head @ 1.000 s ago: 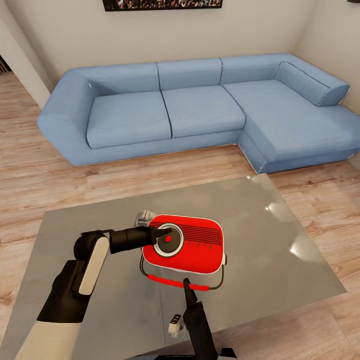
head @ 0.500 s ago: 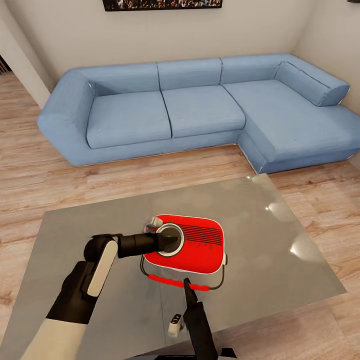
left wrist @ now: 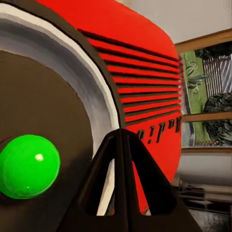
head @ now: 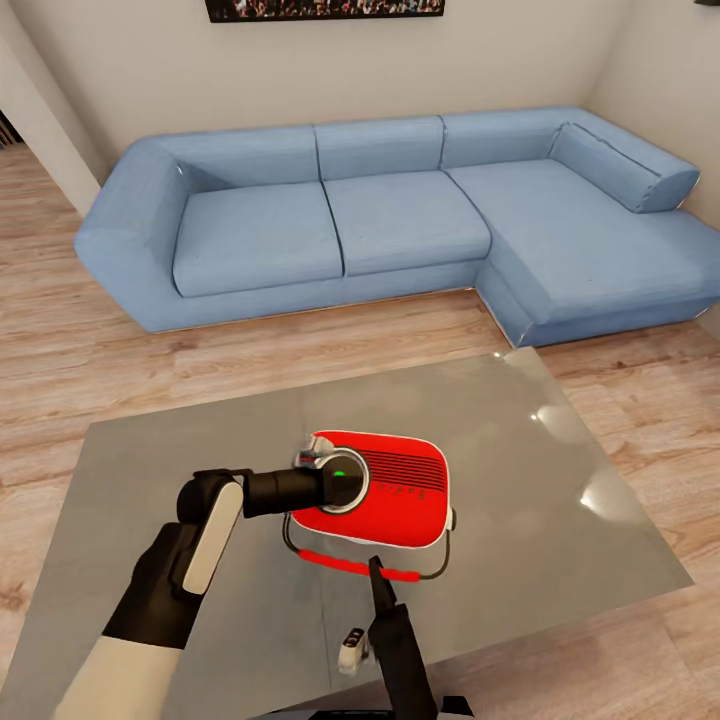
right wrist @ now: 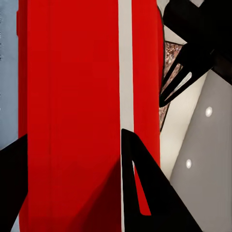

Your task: Turn on the radio receiver that's on the table in the living room.

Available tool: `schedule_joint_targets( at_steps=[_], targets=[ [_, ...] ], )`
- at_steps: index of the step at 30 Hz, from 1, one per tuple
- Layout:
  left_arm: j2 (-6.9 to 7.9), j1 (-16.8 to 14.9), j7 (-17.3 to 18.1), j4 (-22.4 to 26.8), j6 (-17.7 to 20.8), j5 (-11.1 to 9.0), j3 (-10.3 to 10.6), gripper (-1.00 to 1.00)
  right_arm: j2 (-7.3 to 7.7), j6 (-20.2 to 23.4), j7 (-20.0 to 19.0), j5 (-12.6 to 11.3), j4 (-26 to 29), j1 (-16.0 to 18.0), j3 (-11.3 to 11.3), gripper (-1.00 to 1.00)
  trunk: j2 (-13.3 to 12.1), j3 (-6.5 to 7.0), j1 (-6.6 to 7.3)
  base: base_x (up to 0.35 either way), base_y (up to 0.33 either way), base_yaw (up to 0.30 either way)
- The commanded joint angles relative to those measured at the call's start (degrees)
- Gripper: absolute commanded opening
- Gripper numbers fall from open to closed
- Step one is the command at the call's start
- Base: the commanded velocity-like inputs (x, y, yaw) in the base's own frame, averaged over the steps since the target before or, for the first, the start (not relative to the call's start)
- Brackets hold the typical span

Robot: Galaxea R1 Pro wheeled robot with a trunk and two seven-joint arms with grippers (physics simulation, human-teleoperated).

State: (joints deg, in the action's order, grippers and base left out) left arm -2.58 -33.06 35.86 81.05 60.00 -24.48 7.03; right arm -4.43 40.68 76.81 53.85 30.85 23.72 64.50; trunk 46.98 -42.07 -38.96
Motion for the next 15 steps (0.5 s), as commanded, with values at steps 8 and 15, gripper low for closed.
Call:
schedule_joint_targets(
  at_steps=[8,15],
  targets=[
    [-0.72,0.0,0.0,5.0,0.0,-5.8,0.1,-1.0,-0.12,-0.5,-0.6,0.0,-3.2,0.0,-0.1,-1.0,0.0,0.0,0.0,0.0,0.0,0.0],
    [-0.76,0.0,0.1,5.5,0.0,-6.4,0.1,-1.0,0.31,-0.8,-2.1,-0.3,-3.3,0.0,-0.7,-1.0,0.0,0.0,0.0,0.0,0.0,0.0]
  ],
)
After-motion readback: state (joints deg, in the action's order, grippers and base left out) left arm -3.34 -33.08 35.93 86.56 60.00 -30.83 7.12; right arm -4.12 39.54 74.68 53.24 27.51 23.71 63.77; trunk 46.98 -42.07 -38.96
